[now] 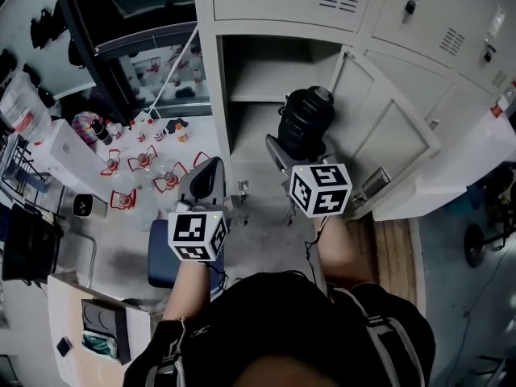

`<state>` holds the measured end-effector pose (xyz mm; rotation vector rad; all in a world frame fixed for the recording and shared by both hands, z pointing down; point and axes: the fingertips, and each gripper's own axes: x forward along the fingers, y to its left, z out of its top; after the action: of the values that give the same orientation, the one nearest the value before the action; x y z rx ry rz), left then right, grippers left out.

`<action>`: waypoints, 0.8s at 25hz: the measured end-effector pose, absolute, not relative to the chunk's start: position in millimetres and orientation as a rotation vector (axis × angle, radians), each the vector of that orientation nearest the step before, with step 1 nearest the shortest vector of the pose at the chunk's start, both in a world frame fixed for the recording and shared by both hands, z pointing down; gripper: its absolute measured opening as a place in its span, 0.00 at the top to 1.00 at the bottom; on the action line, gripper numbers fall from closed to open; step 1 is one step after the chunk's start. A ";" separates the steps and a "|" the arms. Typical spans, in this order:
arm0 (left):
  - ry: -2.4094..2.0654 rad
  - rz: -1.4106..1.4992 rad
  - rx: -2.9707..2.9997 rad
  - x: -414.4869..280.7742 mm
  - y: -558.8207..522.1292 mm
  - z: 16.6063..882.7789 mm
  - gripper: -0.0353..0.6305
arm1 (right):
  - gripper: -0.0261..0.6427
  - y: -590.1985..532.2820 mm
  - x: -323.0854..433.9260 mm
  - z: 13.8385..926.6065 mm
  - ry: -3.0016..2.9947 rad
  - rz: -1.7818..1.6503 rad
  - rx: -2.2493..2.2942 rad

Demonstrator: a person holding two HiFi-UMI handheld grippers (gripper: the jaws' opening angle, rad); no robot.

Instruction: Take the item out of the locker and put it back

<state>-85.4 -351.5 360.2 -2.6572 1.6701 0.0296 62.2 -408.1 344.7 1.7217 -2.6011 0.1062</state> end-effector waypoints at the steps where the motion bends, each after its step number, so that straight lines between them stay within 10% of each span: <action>1: 1.656 0.023 -2.662 -81.8 -350.0 361.2 0.93 | 0.35 -402.9 63.9 350.4 -2.586 0.102 1.717; 20: 1.626 -0.027 -2.680 -64.9 -344.6 365.7 0.93 | 0.35 -382.0 69.5 389.7 -2.526 0.163 1.703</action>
<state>-64.9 -344.6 365.7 -2.6799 1.6258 -0.0268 69.5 -382.0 389.7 1.7026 -2.5264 0.1634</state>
